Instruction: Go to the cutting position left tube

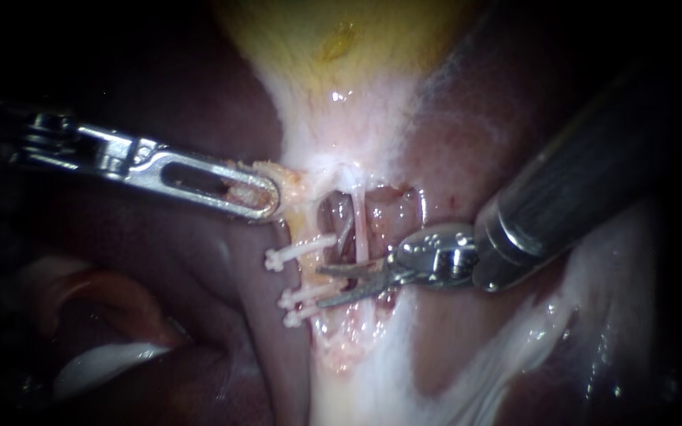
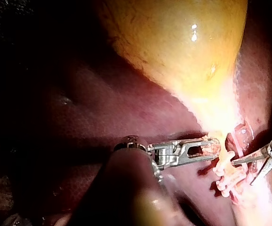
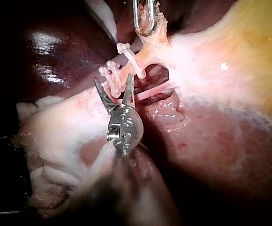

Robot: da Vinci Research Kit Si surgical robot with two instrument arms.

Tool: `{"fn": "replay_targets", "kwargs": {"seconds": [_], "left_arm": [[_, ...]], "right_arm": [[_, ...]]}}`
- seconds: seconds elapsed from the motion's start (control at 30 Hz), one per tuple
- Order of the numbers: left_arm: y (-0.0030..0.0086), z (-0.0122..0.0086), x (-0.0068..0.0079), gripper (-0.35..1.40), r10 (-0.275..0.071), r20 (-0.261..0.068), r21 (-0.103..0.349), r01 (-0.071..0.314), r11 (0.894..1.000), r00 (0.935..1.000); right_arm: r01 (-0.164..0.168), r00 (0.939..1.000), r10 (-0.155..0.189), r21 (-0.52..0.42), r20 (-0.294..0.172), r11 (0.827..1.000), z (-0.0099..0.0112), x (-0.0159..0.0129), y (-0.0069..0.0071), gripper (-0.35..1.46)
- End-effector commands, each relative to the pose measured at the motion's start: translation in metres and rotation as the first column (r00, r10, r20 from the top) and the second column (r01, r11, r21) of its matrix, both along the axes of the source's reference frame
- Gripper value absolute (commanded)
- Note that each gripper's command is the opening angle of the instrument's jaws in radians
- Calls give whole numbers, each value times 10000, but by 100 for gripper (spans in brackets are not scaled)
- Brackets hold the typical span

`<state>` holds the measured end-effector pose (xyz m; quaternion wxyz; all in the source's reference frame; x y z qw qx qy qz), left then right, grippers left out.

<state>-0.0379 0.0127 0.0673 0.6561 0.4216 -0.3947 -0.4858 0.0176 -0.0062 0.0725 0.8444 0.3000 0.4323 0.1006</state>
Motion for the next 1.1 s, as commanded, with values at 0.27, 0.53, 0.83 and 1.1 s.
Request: {"fn": "replay_targets", "kwargs": {"seconds": [0.27, 0.53, 0.83, 1.1], "left_arm": [[-1, -1, 0, -20, 0, 1, -1, 0, 10000, 10000], [-2, -3, -1, -20, -1, 0, -1, 1, 10000, 10000], [-3, -5, -3, -20, -5, -3, -1, 5, 10000, 10000], [-3, -5, -4, -20, -10, -6, -1, 10, 10000, 10000]], "right_arm": [[-32, 10000, 32, 44, 30, 10000, 3, 0, 1, 88], [-134, 9998, 132, 149, 122, 9998, 12, -2, 5, 88], [-167, 9997, 164, 171, 154, 9997, 18, 0, 6, 88], [-262, 9996, 263, 383, -35, 9989, 24, 15, 0, 99]]}}
